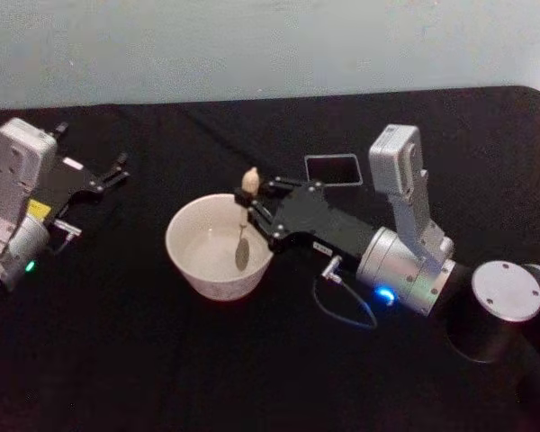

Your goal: Pick up the stirring spoon with one hand, stir inside the cup, then place it back in its original position.

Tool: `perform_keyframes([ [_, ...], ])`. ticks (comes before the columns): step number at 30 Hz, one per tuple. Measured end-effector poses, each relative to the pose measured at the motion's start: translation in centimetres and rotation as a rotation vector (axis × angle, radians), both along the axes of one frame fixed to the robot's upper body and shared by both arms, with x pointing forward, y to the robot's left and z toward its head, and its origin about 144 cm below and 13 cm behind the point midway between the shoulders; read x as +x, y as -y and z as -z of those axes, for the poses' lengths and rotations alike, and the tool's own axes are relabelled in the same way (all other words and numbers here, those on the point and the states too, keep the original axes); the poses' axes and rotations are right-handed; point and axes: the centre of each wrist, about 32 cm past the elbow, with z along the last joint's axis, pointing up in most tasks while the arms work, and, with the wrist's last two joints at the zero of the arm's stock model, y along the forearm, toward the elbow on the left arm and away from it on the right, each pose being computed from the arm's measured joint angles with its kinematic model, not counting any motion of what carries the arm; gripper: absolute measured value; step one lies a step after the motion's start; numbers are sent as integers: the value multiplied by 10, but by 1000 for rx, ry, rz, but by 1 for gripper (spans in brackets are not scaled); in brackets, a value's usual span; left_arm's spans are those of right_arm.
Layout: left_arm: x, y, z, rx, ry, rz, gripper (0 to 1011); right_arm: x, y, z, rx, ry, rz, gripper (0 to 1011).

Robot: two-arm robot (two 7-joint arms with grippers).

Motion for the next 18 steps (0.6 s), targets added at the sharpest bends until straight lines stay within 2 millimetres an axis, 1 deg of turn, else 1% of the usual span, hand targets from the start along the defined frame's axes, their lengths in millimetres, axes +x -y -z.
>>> perform_keyframes([
  [10, 0, 0, 0, 0, 0, 0, 1001, -8, -8, 2, -6, -6, -52, 204],
  [18, 0, 0, 0, 0, 0, 0, 1001, -3, -20, 4, -6, 1, -51, 204],
])
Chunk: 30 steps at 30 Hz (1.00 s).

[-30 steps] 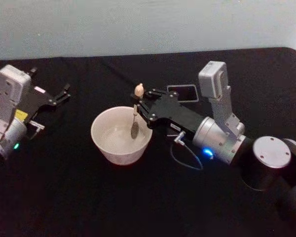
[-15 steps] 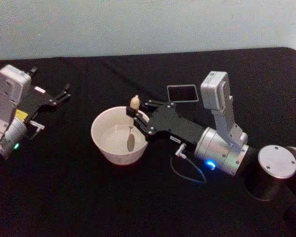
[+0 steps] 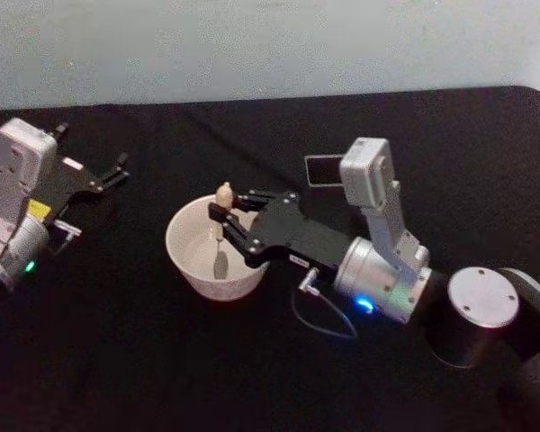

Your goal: Pick up the stirring spoon with one hand, stir inside the cup, then place it back in its original position.

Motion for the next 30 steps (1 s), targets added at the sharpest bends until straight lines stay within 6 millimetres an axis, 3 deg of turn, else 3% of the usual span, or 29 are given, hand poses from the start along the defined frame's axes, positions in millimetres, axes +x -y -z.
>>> perform_keyframes([
  [14, 0, 0, 0, 0, 0, 0, 1001, 17, -14, 3, -1, 16, 53, 204],
  [30, 0, 0, 0, 0, 0, 0, 1001, 24, -2, 4, -15, 14, 109, 204],
])
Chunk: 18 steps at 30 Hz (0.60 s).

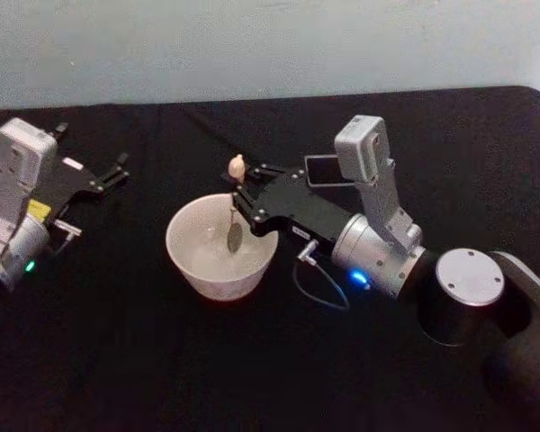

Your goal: Pick up the stirring spoon with one hand, stir inside the cup, then place it back in its original position.

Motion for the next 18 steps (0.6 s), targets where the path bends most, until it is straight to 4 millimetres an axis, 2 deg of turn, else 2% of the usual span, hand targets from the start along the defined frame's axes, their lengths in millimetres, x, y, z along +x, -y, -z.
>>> perform_keyframes([
  [9, 0, 0, 0, 0, 0, 0, 1001, -1, 3, -5, 16, 5, 1, 204],
  [18, 0, 0, 0, 0, 0, 0, 1001, -3, 11, -32, 99, 48, 1, 204],
])
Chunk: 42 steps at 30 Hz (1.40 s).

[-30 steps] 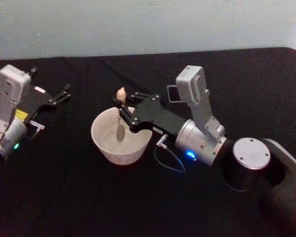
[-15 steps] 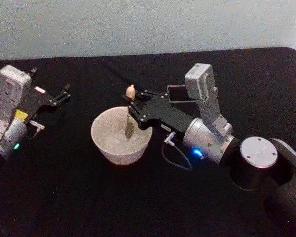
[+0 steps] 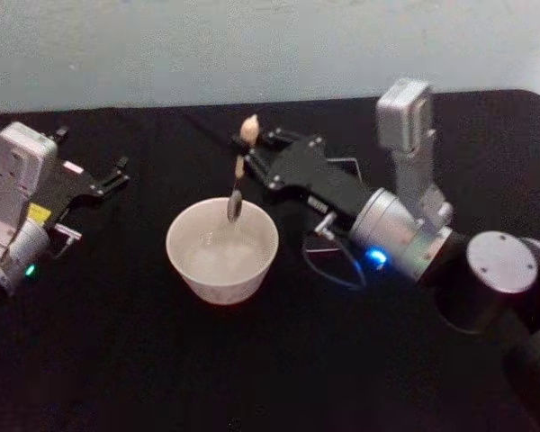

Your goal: Pick up the stirring spoon with one hand, stir inside the cup, then place it back in its original position.

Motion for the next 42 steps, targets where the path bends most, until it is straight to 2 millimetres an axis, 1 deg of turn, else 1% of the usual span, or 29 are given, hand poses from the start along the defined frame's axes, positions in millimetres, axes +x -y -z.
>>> perform_keyframes([
  [1, 0, 0, 0, 0, 0, 0, 1001, -1, 2, -6, 17, 10, 2, 204],
  [2, 0, 0, 0, 0, 0, 0, 1001, -1, 2, -6, 17, 10, 2, 204],
  [5, 0, 0, 0, 0, 0, 0, 1001, -2, 8, -21, 50, 29, 22, 204],
  [12, 0, 0, 0, 0, 0, 0, 1001, -5, 20, -42, 71, 55, 86, 204],
  [18, 0, 0, 0, 0, 0, 0, 1001, -10, 34, -54, 61, 63, 153, 204],
  [25, 0, 0, 0, 0, 0, 0, 1001, -21, 48, -60, 39, 68, 193, 204],
  [28, 0, 0, 0, 0, 0, 0, 1001, -24, 51, -59, 20, 67, 207, 204],
  [35, 0, 0, 0, 0, 0, 0, 1001, -29, 55, -56, -16, 49, 237, 204],
  [42, 0, 0, 0, 0, 0, 0, 1001, -30, 55, -52, -37, 38, 257, 204],
])
